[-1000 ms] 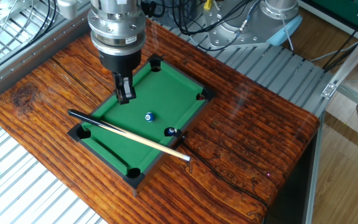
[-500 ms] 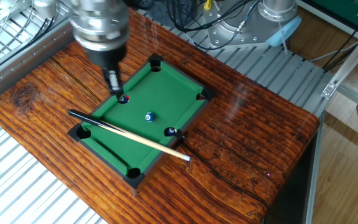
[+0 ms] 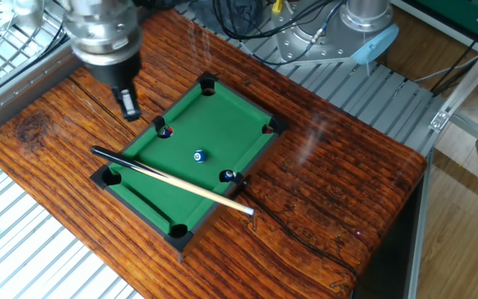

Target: Hit the pool ball

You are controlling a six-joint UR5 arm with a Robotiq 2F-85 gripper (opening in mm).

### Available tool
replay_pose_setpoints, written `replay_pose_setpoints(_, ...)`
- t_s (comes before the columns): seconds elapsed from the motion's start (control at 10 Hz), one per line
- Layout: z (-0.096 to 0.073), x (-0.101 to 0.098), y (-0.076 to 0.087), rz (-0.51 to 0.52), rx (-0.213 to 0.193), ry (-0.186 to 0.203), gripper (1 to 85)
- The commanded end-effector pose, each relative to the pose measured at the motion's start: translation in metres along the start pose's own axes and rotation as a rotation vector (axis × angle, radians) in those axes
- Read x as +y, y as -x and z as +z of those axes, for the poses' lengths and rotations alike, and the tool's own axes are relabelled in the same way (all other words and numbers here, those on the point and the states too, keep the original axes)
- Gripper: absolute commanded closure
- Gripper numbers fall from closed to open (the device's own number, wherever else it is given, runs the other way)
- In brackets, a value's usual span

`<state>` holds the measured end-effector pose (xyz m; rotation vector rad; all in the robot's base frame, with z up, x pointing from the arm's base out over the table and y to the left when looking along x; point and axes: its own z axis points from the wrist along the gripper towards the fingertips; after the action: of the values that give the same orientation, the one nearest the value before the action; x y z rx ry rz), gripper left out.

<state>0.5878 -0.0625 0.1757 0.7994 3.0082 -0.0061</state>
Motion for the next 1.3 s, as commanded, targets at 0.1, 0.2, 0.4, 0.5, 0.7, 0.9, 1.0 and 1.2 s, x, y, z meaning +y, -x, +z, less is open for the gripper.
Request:
replay_pose_setpoints(0.1,0.027,-0.013,0.024,0.004,-0.006,0.013,84.3)
replay_pose_setpoints(0.2,0.033,-0.014,0.033,0.016,-0.022,0.014,84.3)
replay_pose_setpoints(0.4,0.041,-0.003,0.046,0.069,-0.060,0.055,84.0)
replay_pose_setpoints(0.5,0.041,0.002,0.052,0.104,-0.074,0.068,83.3)
replay_pose_setpoints(0.7,0.044,0.007,0.061,0.130,-0.097,0.075,80.7)
replay_pose_setpoints(0.9,0.050,0.017,0.072,0.116,-0.140,0.102,69.0)
replay_pose_setpoints(1.0,0.050,0.019,0.076,0.103,-0.157,0.106,61.0)
replay_pose_setpoints(1.2,0.049,0.021,0.079,0.086,-0.168,0.114,46.0)
